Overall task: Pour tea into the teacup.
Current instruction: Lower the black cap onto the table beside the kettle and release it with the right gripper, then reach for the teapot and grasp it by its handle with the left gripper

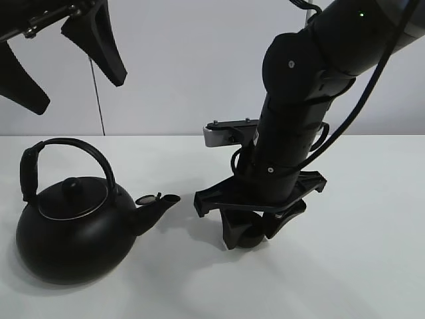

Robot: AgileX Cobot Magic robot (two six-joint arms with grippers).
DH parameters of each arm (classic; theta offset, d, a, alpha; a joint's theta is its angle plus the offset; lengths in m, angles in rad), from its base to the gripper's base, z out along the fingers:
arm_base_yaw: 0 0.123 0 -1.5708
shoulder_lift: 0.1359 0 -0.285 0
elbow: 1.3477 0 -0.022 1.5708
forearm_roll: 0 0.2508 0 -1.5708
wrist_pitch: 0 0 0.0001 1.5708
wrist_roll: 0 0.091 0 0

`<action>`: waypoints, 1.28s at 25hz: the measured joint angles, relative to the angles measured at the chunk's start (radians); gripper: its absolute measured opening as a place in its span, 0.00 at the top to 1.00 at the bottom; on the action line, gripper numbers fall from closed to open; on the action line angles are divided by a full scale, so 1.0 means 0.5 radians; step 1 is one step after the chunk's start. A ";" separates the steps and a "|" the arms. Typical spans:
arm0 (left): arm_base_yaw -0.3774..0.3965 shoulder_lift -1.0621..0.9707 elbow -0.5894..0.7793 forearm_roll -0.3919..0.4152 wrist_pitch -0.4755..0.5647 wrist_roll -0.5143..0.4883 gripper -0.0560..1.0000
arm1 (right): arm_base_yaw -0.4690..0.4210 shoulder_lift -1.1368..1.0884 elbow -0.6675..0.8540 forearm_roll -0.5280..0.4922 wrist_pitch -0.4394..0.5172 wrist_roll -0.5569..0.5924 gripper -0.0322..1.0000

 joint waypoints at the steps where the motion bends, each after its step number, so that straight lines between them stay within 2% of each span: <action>1: 0.000 0.000 0.000 0.000 0.000 0.000 0.31 | 0.000 0.000 0.000 0.000 0.000 0.000 0.58; 5: 0.000 0.000 0.000 0.000 0.000 0.000 0.31 | 0.000 0.000 0.000 0.000 0.010 0.000 0.58; 9: 0.000 0.000 0.000 0.000 0.000 0.000 0.31 | 0.000 -0.055 0.000 0.000 0.034 0.000 0.46; 15: 0.000 0.000 0.000 0.000 0.000 0.000 0.31 | -0.024 -0.289 0.000 -0.022 0.196 0.016 0.42; 21: 0.000 0.000 0.000 0.000 0.000 0.000 0.31 | -0.240 -0.649 0.000 -0.032 0.452 0.070 0.40; 26: 0.000 0.000 0.000 0.000 0.000 0.000 0.31 | -0.446 -0.942 0.000 -0.036 0.557 0.185 0.40; 32: 0.000 0.000 0.000 0.000 -0.018 0.000 0.31 | -0.499 -1.030 0.002 -0.034 0.638 0.249 0.40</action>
